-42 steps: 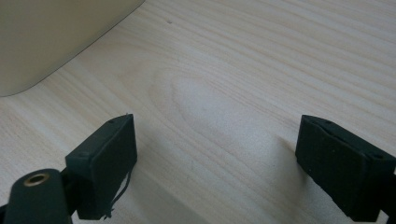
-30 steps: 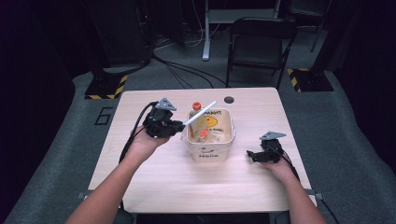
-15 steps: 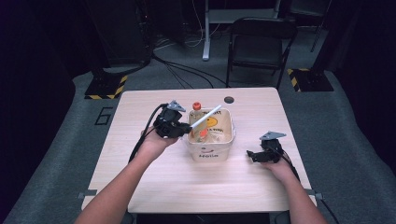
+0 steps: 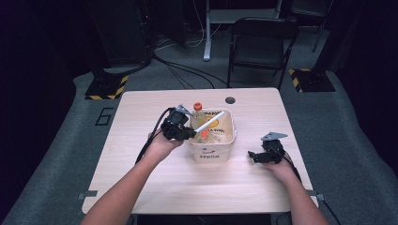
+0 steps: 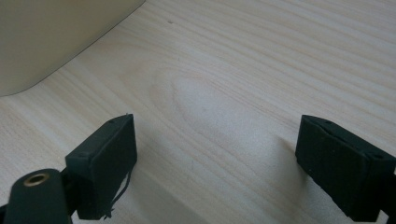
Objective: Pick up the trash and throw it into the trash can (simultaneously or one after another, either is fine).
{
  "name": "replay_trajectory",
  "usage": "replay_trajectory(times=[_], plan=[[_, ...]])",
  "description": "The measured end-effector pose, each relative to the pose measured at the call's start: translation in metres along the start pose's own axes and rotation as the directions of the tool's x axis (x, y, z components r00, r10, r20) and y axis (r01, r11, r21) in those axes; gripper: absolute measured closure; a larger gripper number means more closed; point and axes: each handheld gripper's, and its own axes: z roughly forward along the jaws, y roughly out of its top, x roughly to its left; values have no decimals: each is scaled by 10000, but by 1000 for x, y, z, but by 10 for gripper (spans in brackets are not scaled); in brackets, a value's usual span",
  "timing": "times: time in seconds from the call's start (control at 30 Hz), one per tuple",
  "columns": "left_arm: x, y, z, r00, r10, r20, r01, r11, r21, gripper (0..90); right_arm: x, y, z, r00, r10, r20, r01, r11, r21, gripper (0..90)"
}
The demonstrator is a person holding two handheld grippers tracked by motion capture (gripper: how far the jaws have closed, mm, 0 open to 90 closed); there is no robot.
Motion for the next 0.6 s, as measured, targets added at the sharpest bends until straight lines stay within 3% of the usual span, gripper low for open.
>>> replay_trajectory(times=[0.27,0.47,0.6], plan=[[0,2,7,10000,-9,-70,10,9999,111,779,0,0,0,10000,6,-26,-6,10000,5,118],[1,1,3,9999,-111,-18,111,9999,-92,646,0,0,0,10000,8,-28,-8,10000,6,118],[3,-1,-4,9998,-216,-18,215,9986,-490,552,0,0,0,10000,2,-45,-2,10000,8,119]])
